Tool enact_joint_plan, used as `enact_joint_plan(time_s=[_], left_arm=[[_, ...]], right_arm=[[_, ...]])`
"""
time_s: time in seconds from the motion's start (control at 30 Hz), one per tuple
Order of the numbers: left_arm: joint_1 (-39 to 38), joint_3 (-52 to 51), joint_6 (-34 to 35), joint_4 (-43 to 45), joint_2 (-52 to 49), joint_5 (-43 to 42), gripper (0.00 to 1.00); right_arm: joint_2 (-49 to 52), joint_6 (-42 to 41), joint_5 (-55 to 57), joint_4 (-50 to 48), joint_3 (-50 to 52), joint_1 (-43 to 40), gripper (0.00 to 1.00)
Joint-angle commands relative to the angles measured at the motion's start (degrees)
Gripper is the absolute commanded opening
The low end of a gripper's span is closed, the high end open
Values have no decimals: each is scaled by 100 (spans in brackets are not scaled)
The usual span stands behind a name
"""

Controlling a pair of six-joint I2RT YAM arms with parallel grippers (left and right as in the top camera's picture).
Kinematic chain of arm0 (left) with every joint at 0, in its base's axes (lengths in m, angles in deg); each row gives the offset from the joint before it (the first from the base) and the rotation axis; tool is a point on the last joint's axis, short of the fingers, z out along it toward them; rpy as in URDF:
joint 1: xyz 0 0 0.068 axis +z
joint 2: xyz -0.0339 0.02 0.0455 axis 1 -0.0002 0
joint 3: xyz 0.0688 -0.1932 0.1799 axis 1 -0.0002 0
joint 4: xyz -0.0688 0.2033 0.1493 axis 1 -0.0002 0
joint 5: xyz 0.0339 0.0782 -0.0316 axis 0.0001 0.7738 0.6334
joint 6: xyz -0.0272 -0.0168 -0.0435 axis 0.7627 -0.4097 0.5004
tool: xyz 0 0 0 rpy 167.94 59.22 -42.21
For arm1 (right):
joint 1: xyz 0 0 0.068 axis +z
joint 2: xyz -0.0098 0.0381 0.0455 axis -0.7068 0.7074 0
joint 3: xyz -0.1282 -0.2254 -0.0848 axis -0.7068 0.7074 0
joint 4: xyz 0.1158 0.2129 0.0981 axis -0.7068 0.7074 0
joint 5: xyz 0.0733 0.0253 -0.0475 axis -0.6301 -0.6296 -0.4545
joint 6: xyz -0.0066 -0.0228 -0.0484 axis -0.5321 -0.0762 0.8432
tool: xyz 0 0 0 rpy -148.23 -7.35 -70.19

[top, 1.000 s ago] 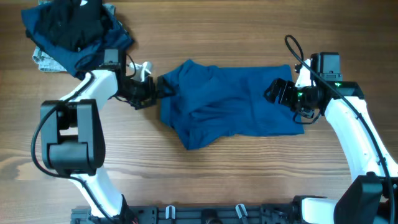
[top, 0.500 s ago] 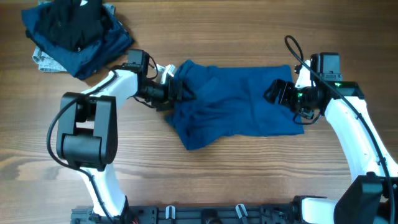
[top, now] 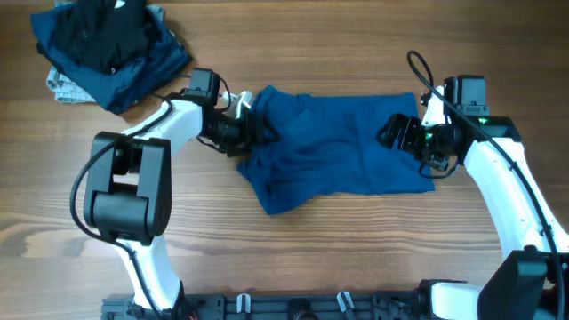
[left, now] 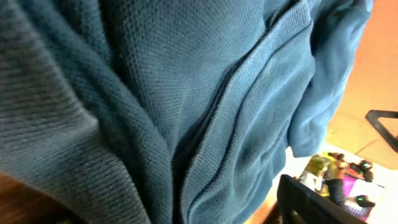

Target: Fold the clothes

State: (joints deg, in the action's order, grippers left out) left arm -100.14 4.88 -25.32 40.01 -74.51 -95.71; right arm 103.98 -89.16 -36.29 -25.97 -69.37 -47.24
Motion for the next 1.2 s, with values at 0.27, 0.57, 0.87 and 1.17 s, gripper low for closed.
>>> enact_joint_plan(time_s=[0.27,0.57,0.87,1.17], left_arm=[[-463,-264,68,-31,-479,1268,37],[-352,-254,210,-74,-468,1587,4],[922,262,181,-1099,-455,2900,4],[1294,2127,-136,-2815,-446,3563,4]], right_arm=[[-72,116,-50,28,-109,4,99],[-72,118,-28,9,-109,4,99],[-72,118,-28,-17,-109,4,100],[-72,94,59,-188,-83,4,99]])
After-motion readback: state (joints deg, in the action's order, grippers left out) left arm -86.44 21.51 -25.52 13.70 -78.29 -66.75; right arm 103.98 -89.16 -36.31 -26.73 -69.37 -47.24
